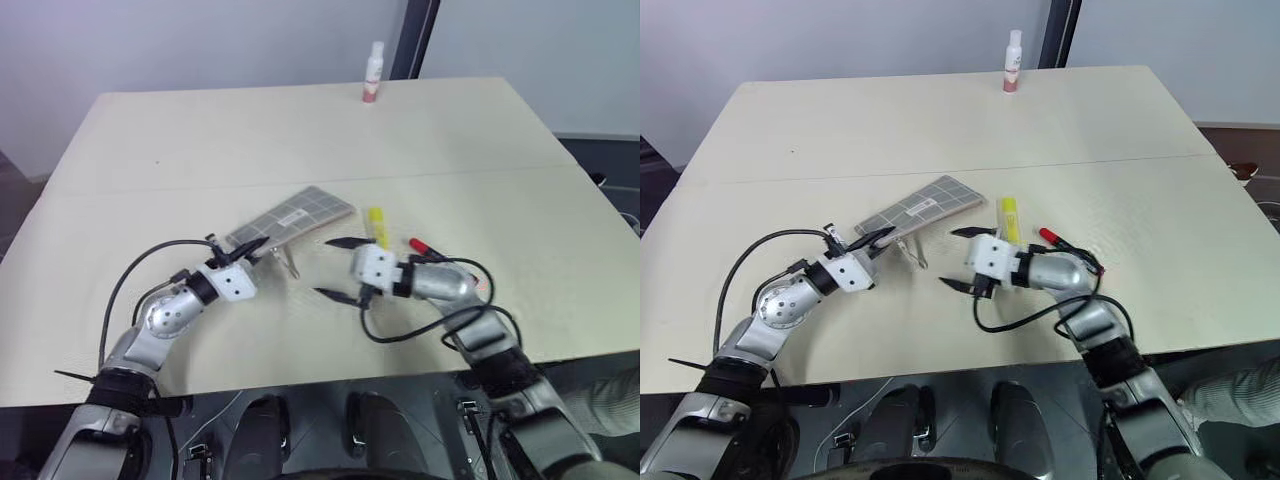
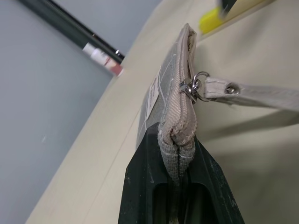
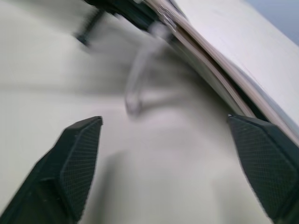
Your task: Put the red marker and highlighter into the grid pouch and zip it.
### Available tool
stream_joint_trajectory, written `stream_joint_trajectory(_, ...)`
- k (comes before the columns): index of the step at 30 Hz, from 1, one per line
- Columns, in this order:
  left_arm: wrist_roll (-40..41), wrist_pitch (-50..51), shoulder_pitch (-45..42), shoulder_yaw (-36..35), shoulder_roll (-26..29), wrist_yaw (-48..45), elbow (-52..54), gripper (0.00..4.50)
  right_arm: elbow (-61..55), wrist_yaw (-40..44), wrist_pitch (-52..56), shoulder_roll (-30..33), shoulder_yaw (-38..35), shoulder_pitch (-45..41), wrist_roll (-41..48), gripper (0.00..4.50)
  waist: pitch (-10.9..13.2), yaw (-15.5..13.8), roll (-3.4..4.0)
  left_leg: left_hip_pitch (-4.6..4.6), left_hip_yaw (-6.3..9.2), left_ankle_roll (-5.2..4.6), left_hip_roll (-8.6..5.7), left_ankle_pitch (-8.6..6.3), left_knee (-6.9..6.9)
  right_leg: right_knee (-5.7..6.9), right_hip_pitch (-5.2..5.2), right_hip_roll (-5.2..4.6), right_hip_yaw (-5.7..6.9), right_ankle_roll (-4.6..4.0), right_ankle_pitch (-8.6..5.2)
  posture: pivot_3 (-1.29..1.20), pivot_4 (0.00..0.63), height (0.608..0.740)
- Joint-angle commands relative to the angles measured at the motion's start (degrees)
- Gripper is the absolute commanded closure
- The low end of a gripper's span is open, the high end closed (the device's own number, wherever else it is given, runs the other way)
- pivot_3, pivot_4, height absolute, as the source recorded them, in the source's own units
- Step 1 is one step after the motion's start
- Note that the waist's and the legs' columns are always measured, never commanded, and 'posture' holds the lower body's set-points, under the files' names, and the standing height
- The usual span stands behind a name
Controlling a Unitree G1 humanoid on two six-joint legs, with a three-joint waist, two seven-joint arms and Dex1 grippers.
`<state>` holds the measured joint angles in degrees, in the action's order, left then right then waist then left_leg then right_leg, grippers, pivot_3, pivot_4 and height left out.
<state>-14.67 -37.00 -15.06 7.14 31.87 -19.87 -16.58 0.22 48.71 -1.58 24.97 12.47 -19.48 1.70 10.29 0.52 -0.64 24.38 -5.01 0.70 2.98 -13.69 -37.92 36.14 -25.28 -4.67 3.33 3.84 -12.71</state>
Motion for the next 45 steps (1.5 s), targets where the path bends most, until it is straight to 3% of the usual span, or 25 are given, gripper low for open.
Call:
stream_joint_trajectory(1, 3.1, -0.73, 0.61, -2.29, 0.35, 0.13, 2.42, 4.5, -8.43, -6.31, 5.68, -1.27, -9.67, 5.06, 7.68, 0.03, 0.0, -0.01, 0.0, 0.0, 0.0, 0.0, 0.0, 0.0, 0.0, 0.0, 0.0, 0.0, 0.0, 0.0, 0.0, 0.0, 0.15, 0.74)
stream_joint_trajectory(8, 4.75, -1.2, 0.93, -3.0, 0.08, 0.07, 1.62, 4.5, -18.62, -19.91, 15.29, -7.52, -19.88, 13.93, 14.66, 0.03, 0.0, 0.09, 0.0, 0.0, 0.13, 0.01, 0.03, -0.01, 0.0, 0.0, -0.02, 0.01, -0.01, -0.01, -0.01, 0.0, 0.15, 0.74)
stream_joint_trajectory(13, 4.39, -2.45, 0.79, -2.59, -0.08, 0.26, -0.24, 4.5, -22.36, -24.43, 17.94, -9.81, -17.23, 18.54, 12.32, 0.03, 0.0, 0.21, 0.0, 0.01, 0.14, 0.01, 0.03, -0.01, 0.04, -0.03, -0.04, 0.0, -0.01, -0.02, -0.02, 0.0, 0.15, 0.74)
stream_joint_trajectory(22, 3.39, -4.44, -0.12, -1.67, -0.55, 0.3, -2.76, 4.5, -15.73, -26.13, 23.06, -8.88, -10.77, 12.16, 7.35, 0.03, 0.0, 0.16, 0.0, 0.01, 0.15, 0.01, 0.04, -0.01, 0.04, -0.04, -0.06, -0.02, -0.01, -0.04, -0.02, 0.0, 0.15, 0.74)
stream_joint_trajectory(35, 2.0, -5.02, 0.14, -1.33, -1.41, 0.96, -2.55, 4.5, -6.38, -28.41, 31.22, -9.01, -8.36, 3.99, 4.65, 0.03, 0.0, 0.16, 0.0, 0.04, 0.12, 0.0, 0.01, -0.01, 0.04, -0.04, -0.06, -0.01, 0.0, -0.03, -0.01, 0.0, 0.15, 0.74)
stream_joint_trajectory(38, 1.76, -4.88, 0.01, -1.25, -1.72, 0.87, -2.25, 4.5, -4.95, -28.23, 32.52, -8.91, -7.93, 3.23, 4.59, 0.87, 0.0, 0.24, 0.0, 0.02, 0.12, 0.0, 0.02, -0.01, 0.04, -0.03, -0.06, 0.0, 0.0, -0.03, -0.01, 0.0, 0.15, 0.74)
stream_joint_trajectory(43, 1.83, -4.62, -0.1, -1.4, -1.89, 0.45, -1.68, 4.5, -5.49, -28.95, 32.58, -8.84, -8.63, 2.65, 4.58, 3.49, 0.0, 0.11, -0.01, 0.02, 0.12, 0.0, 0.02, -0.01, 0.04, -0.03, -0.04, 0.0, 0.01, -0.03, 0.0, 0.0, 0.15, 0.74)
stream_joint_trajectory(45, 2.19, -4.44, -0.06, -1.54, -1.92, 0.31, -1.5, 4.5, -5.64, -29.17, 32.28, -8.71, -9.22, 2.68, 4.7, 3.68, 0.0, 0.11, -0.01, 0.03, 0.12, 0.0, 0.01, -0.01, 0.03, -0.04, -0.04, -0.02, 0.01, -0.03, 0.0, 0.0, 0.15, 0.74)
